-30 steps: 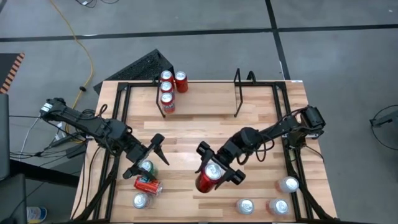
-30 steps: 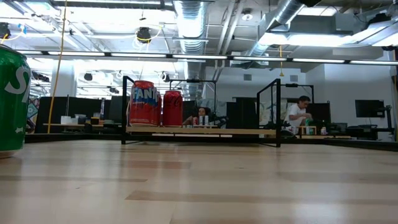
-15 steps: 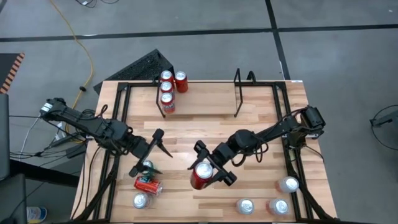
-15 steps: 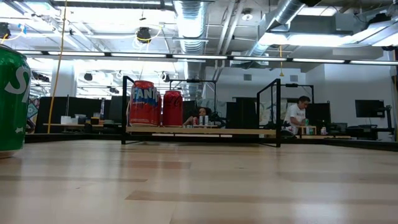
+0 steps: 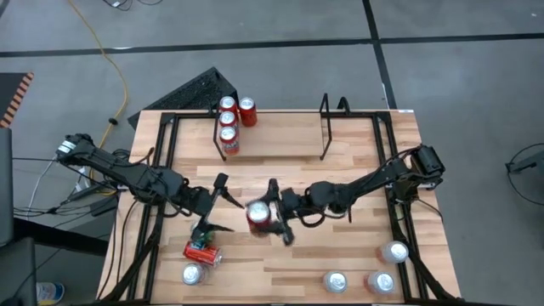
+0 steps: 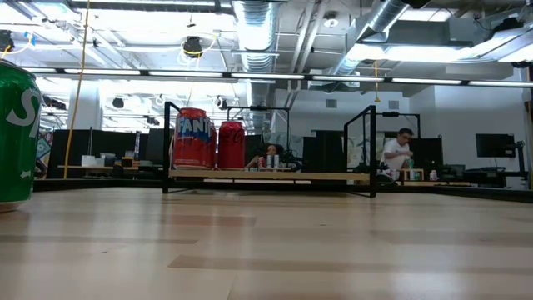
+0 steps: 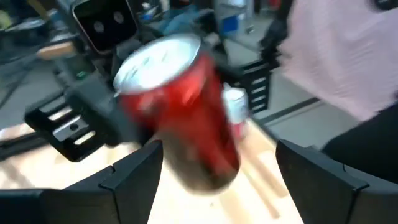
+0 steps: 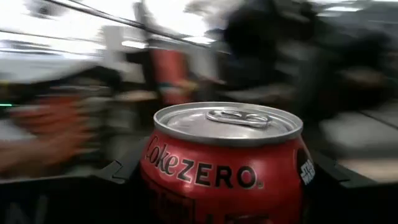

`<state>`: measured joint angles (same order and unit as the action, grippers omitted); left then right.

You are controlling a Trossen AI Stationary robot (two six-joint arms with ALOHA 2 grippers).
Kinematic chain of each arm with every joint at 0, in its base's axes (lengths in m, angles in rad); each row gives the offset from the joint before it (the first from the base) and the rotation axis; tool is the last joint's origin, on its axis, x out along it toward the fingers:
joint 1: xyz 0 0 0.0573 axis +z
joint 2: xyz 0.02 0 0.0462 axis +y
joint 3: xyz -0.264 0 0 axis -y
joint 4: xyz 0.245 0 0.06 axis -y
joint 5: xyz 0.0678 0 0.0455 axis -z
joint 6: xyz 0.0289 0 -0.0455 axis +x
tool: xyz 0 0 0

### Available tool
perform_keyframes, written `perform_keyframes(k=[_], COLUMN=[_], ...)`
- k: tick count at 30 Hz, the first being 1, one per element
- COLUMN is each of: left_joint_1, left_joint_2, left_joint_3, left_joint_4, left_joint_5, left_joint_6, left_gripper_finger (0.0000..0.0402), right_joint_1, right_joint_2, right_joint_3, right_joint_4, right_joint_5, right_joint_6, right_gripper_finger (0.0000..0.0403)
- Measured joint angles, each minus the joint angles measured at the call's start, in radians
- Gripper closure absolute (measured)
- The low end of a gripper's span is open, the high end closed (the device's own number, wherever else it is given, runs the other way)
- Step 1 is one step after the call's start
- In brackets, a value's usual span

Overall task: Place canned beverage on shelf
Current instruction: Put the red black soda can on the shelf and align with the other red black soda cans

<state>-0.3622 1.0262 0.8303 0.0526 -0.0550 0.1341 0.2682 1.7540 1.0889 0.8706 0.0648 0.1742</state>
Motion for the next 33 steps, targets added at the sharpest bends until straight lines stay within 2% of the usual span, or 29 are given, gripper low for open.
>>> perform_keyframes(k=[6,9,11,14,17,22,25,28,30,33], left_joint_1=[0.000,-0.001,0.000,0.006,0.015,0.016,0.018,0.030,0.041,0.058], left_joint_2=[0.005,0.004,0.004,0.004,0.004,0.007,0.007,0.007,0.007,0.008], left_joint_3=[0.000,0.000,0.000,0.000,0.000,0.000,0.000,0.000,0.000,0.001], left_joint_4=[-0.058,-0.088,-0.096,-0.087,-0.077,-0.033,-0.008,0.001,0.000,0.001], left_joint_5=[-0.184,-0.297,-0.371,-0.411,-0.414,-0.416,-0.406,-0.332,-0.294,-0.288], left_joint_6=[0.007,0.044,0.062,0.063,0.063,0.046,0.046,0.074,0.084,0.094], left_gripper_finger=[0.0104,0.0104,0.0104,0.0104,0.0104,0.0104,0.0104,0.0104,0.0104,0.0104], right_joint_1=[0.020,0.017,0.023,0.032,0.043,0.046,0.046,0.046,0.046,0.046], right_joint_2=[0.000,0.001,0.001,0.001,0.001,0.001,0.001,0.002,0.002,0.002], right_joint_3=[0.000,0.000,0.000,0.000,0.000,0.000,0.000,0.000,0.000,0.000], right_joint_4=[-0.153,-0.230,-0.277,-0.361,-0.409,-0.430,-0.427,-0.426,-0.425,-0.429], right_joint_5=[0.455,0.541,0.638,0.770,0.860,0.905,0.848,0.778,0.767,0.766], right_joint_6=[-0.003,-0.015,0.004,0.032,0.011,-0.118,-0.161,-0.180,-0.181,-0.183], right_gripper_finger=[0.0132,0.0132,0.0132,0.0132,0.0132,0.0132,0.0132,0.0132,0.0132,0.0132])
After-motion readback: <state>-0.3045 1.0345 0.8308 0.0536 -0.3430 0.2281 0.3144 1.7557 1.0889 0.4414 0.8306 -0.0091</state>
